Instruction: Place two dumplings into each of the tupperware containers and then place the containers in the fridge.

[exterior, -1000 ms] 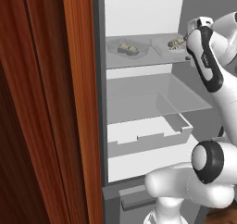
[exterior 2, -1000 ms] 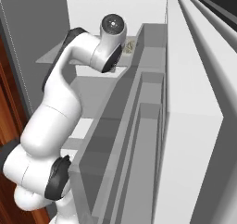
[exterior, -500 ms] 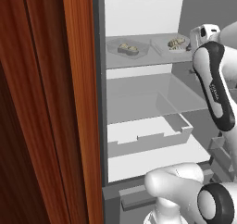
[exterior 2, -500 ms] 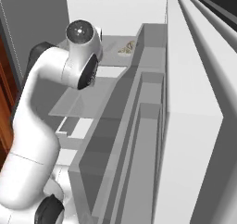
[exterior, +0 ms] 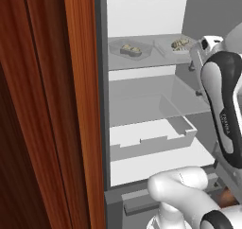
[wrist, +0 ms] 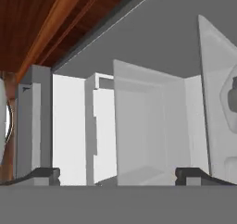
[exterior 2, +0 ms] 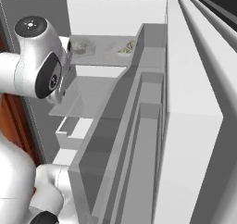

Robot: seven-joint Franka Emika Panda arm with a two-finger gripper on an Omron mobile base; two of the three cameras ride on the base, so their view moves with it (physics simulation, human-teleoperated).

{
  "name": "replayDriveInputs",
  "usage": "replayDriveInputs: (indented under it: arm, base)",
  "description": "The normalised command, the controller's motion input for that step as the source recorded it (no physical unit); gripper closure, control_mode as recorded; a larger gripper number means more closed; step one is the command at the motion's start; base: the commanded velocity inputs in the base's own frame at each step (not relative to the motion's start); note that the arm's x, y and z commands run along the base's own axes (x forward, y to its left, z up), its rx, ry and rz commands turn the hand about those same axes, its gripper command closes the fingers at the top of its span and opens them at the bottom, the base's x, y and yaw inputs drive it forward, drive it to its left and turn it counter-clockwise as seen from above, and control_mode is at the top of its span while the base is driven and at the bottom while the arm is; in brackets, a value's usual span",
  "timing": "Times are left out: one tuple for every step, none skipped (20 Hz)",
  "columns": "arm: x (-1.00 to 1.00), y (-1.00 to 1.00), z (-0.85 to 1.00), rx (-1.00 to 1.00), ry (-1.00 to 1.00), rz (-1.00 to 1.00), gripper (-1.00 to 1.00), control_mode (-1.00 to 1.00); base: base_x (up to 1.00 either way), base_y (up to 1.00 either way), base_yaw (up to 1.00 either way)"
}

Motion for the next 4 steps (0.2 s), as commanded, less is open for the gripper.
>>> replayDriveInputs:
  arm:
    - [-1.00,0.35,-0.14,-0.03,0.13,0.00,-1.00,-1.00]
    - [-1.00,0.26,0.00,0.00,0.19,0.00,-1.00,-1.00]
    - [-1.00,0.29,0.00,-0.02,0.21,0.00,-1.00,-1.00]
    - [-0.95,0.36,-0.02,-0.08,0.21,0.00,-1.00,-1.00]
  base:
    - [0.00,0.00,0.00]
    - [0.00,0.00,0.00]
    - [0.00,0.00,0.00]
    - [0.00,0.00,0.00]
